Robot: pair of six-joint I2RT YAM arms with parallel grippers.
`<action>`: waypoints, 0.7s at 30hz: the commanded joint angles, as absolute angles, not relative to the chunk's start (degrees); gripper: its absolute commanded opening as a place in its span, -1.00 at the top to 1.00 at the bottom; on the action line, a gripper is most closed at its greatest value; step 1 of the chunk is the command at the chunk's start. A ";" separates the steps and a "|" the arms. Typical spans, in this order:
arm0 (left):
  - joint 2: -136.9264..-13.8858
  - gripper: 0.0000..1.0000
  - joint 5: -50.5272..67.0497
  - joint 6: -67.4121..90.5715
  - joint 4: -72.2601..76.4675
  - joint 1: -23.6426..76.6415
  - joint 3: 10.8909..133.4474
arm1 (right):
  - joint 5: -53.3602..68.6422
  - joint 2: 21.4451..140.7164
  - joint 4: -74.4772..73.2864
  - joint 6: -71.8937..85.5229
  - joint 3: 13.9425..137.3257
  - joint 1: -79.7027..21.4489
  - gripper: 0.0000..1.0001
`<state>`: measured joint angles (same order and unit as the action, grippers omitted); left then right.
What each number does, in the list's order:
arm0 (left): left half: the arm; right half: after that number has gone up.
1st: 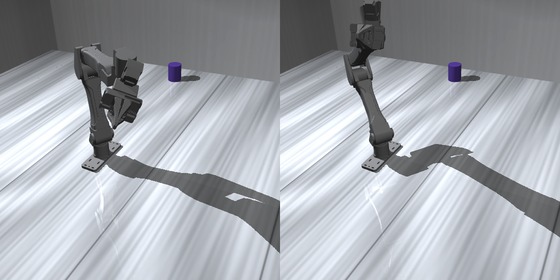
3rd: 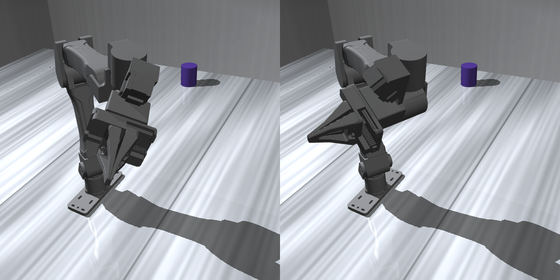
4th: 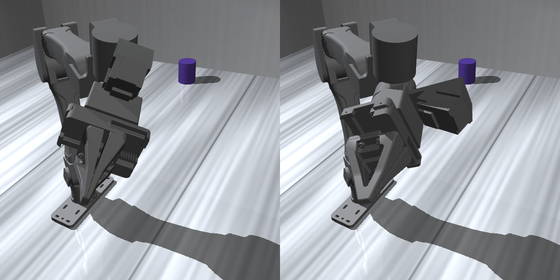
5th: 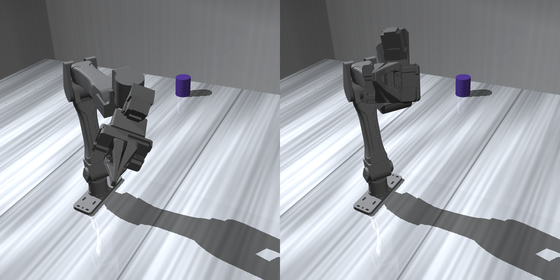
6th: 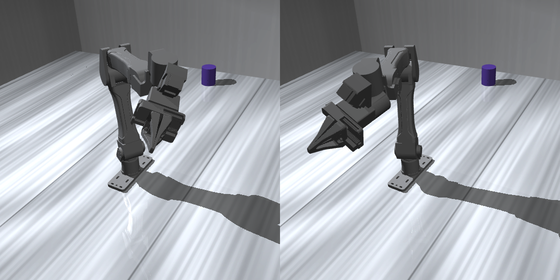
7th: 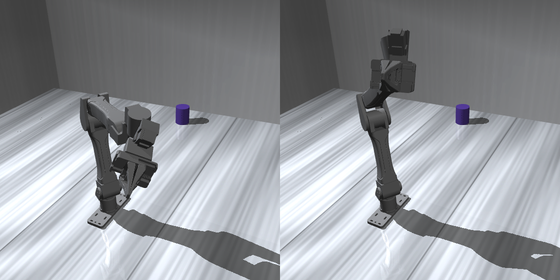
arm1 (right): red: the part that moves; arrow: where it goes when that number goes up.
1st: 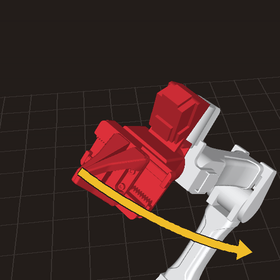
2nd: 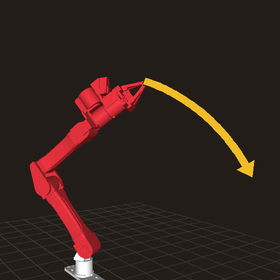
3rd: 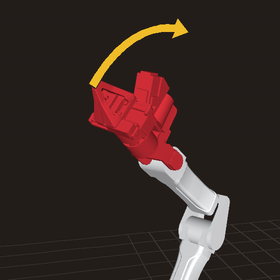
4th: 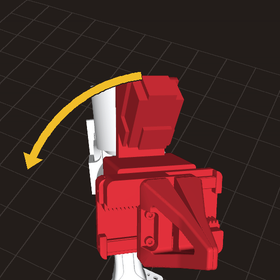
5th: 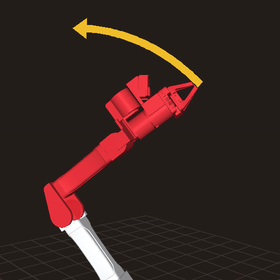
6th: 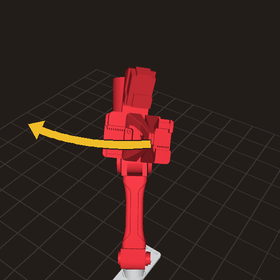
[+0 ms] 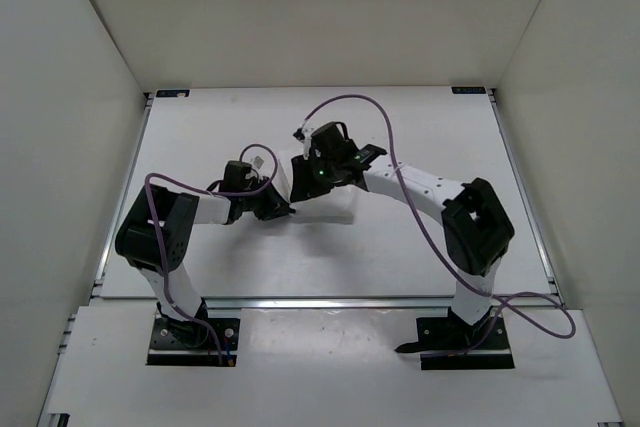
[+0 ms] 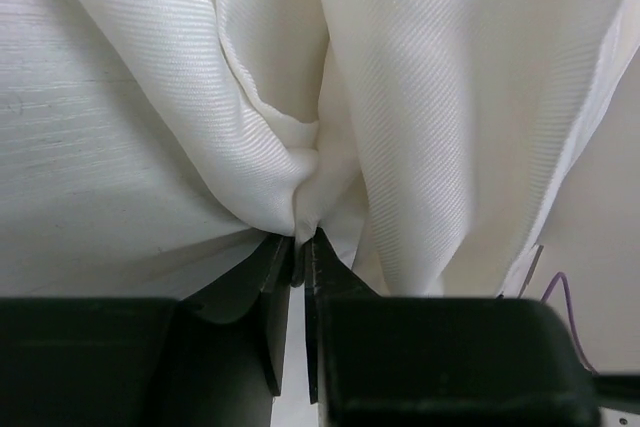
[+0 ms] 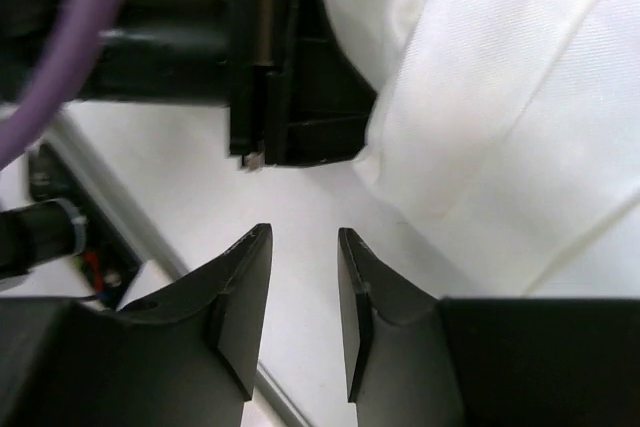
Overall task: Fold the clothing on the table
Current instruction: Fold the skirt
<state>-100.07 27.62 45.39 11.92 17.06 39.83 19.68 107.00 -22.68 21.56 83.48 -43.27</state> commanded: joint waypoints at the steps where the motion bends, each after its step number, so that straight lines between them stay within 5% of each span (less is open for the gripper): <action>1: -98.18 0.55 28.12 44.91 9.93 15.48 37.89 | 25.72 99.33 -14.63 23.98 78.95 -39.65 0.41; 8: -91.07 0.30 29.27 47.98 11.95 12.92 33.14 | 40.33 105.89 0.94 32.24 76.55 -32.17 0.51; 13: -86.67 -0.38 31.99 50.01 16.87 11.52 30.41 | 44.39 112.50 8.34 38.76 74.01 -32.26 0.61; 21: -75.61 -0.67 25.76 45.44 6.07 8.00 30.76 | 35.16 119.78 -6.31 30.78 79.17 -35.07 0.55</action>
